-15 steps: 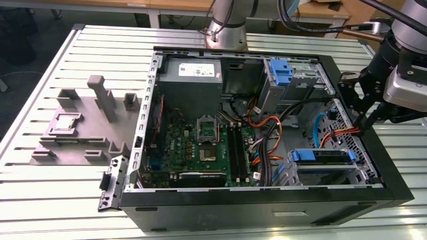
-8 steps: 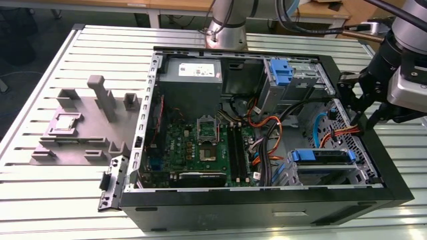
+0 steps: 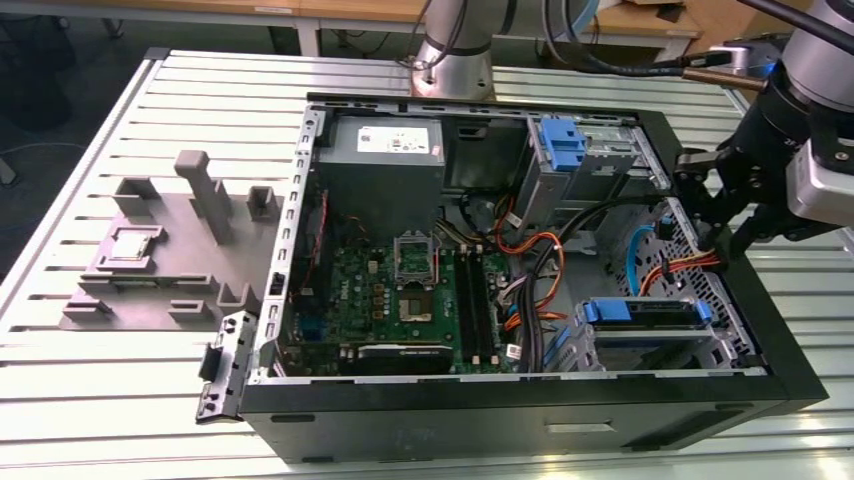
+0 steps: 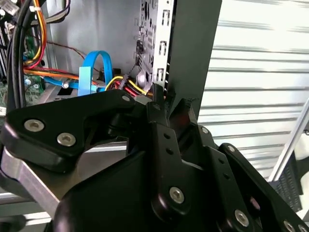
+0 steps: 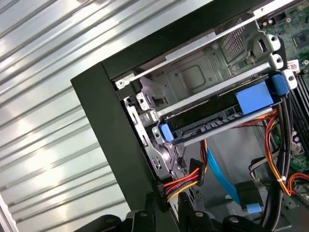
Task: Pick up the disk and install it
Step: 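Insert the first disk wire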
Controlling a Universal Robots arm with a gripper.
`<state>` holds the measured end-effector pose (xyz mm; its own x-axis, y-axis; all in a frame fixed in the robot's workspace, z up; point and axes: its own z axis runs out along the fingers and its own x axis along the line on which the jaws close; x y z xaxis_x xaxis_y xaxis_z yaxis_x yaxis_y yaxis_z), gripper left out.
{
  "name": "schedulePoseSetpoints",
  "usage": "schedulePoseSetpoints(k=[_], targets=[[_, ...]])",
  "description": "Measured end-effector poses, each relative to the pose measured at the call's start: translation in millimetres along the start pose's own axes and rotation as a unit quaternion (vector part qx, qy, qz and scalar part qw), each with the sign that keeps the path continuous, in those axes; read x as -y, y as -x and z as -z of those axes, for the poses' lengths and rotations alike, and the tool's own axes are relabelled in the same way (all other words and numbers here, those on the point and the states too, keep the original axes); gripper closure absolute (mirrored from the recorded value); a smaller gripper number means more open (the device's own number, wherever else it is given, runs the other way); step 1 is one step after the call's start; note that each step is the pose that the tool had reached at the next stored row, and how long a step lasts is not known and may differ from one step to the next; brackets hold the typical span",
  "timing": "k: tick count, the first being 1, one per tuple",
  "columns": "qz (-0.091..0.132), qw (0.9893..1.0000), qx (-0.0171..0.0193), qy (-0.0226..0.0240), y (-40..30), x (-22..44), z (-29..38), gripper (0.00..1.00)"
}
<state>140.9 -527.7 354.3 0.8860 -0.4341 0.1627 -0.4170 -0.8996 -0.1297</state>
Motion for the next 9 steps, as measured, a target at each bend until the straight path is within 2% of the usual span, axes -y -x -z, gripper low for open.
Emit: schedulePoseSetpoints(k=[7, 9], targets=[[0.020, 0.9995, -0.0167, 0.0168, 0.5, -0.4, -0.2, 0.68], [0.022, 0.9994, -0.0206, 0.0194, 1.9, -1.1, -0.7, 0.68]])
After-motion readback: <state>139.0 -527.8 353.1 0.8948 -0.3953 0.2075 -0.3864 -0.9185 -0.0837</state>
